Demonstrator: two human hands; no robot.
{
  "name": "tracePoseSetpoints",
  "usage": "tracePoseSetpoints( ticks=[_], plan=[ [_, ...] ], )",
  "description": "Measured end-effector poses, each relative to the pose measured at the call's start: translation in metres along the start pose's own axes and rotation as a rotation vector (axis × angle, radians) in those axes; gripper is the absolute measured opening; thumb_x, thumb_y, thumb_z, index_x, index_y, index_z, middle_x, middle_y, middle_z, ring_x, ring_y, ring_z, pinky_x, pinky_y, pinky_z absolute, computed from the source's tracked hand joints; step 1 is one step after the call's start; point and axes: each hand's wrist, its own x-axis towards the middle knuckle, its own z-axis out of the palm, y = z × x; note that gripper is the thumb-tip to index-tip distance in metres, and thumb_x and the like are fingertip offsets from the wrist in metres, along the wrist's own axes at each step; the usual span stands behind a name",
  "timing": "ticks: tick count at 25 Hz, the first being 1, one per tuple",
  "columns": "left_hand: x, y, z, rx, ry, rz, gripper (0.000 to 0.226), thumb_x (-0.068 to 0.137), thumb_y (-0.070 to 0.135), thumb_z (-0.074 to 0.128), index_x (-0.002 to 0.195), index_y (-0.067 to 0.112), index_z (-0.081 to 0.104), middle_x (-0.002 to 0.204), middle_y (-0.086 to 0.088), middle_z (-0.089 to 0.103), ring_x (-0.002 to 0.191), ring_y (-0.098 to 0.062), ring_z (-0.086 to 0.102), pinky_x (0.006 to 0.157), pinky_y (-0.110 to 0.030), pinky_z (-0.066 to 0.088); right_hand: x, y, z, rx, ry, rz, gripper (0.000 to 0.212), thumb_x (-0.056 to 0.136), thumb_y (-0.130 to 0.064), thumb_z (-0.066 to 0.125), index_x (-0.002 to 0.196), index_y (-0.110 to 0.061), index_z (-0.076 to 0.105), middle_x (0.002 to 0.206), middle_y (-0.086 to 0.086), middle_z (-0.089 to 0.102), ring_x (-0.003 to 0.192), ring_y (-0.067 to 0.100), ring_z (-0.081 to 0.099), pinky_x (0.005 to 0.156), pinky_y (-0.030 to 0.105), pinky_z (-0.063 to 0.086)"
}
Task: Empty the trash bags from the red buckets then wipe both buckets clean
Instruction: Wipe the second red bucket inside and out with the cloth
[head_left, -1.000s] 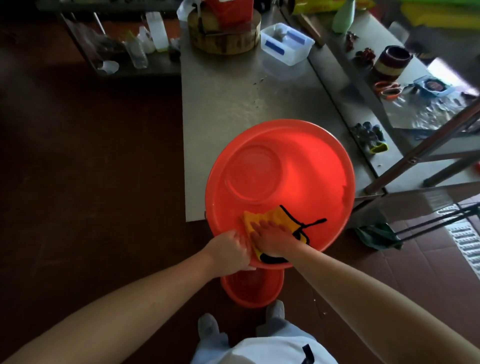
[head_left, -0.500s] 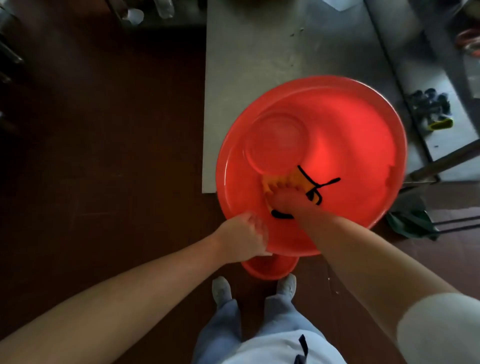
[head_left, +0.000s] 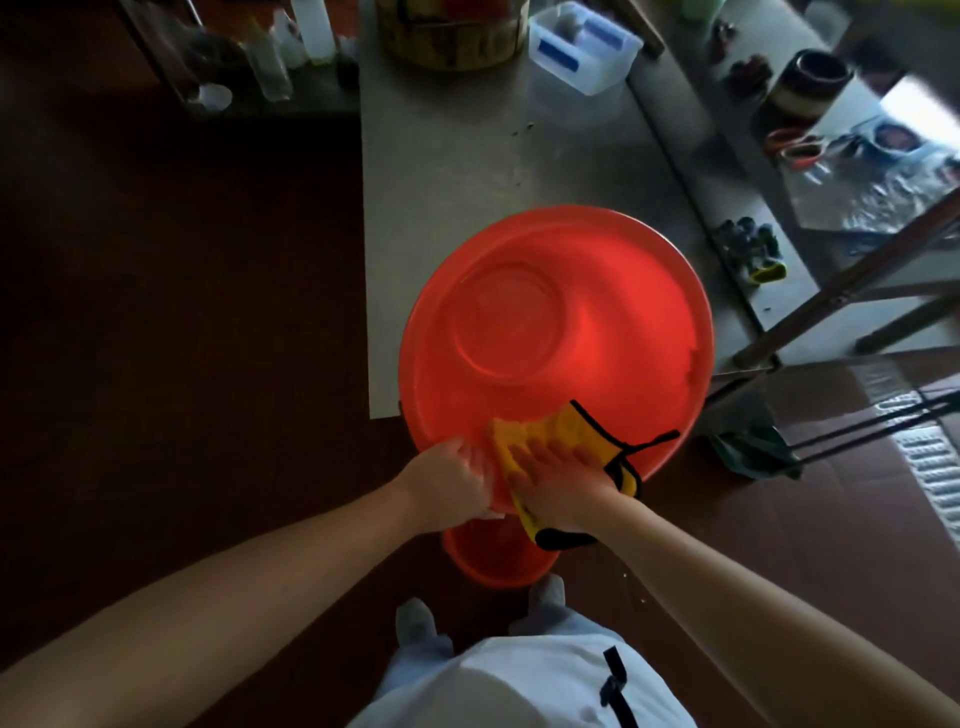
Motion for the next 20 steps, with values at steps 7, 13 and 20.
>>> tracePoseSetpoints(
  ticks=[7,13,20],
  plan=[
    [-0.010,0.011,0.018,-0.022,0.028,0.021,0.065,0.099,0.063,0.030,0.088,0.015,0.073,0.087,-0.006,0.073,0.078,-0.023,0.069,0.077,-0.033,0.055,0.060,0.002,-0.007,0.101,-0.004,0.034,0.059,0.105,-0.052,0.014,0.161,-0.031,0.009,0.169,0.000,0.006,0.155,0.027,0.007,0.121,0.052,0.008],
    [-0.004,0.020,0.021,-0.020,0.067,-0.072,0.072,0.100,0.063,0.023,0.090,0.012,0.073,0.088,-0.007,0.074,0.079,-0.022,0.070,0.081,-0.033,0.055,0.134,0.017,-0.028,0.085,-0.057,0.061,0.060,0.106,-0.052,0.017,0.161,-0.029,0.012,0.169,0.002,0.006,0.155,0.030,0.005,0.122,0.054,0.005],
    [0.013,0.003,0.009,0.024,0.056,-0.053,0.058,0.095,0.065,0.044,0.076,0.017,0.070,0.070,0.000,0.068,0.061,-0.018,0.062,0.066,-0.028,0.053,0.112,0.019,-0.057,0.129,-0.146,0.025,0.073,0.098,-0.071,0.020,0.161,-0.034,0.015,0.169,0.002,0.009,0.155,0.028,0.010,0.123,0.053,0.007]
  ],
)
